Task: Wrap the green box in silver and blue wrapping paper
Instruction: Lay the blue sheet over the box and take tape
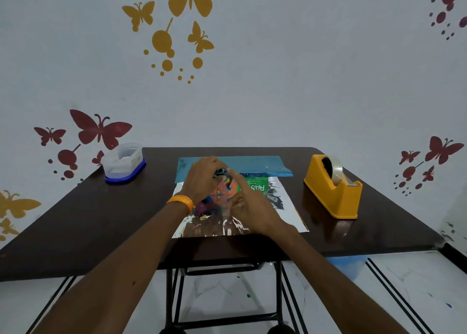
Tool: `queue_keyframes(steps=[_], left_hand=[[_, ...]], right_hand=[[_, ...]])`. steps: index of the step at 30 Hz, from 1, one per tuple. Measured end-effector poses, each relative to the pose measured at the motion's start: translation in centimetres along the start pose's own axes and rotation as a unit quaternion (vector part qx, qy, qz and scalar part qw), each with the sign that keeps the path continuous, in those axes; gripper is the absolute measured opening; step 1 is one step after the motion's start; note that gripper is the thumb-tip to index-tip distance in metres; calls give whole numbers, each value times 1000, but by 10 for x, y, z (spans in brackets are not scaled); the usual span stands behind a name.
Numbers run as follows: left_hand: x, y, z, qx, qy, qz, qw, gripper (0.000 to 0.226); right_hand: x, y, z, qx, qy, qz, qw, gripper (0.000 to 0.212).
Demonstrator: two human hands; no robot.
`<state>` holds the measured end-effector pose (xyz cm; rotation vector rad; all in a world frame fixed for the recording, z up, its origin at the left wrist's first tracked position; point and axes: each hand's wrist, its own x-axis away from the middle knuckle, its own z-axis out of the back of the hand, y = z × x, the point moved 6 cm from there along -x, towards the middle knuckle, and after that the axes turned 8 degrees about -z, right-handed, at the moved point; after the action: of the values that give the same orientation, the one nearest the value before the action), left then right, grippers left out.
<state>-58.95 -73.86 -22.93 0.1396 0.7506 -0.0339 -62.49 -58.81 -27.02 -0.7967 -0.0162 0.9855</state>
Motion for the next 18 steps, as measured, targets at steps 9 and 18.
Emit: queue_keyframes(steps=[9,18], left_hand=[[1,-4,-3,9,4,3,1000,22],[-1,-10,-7,-2,4,5,1000,24]], right_hand=[[-56,6,42,31,180,-6,983,98],[-65,13,39,48,163,23,985,85]])
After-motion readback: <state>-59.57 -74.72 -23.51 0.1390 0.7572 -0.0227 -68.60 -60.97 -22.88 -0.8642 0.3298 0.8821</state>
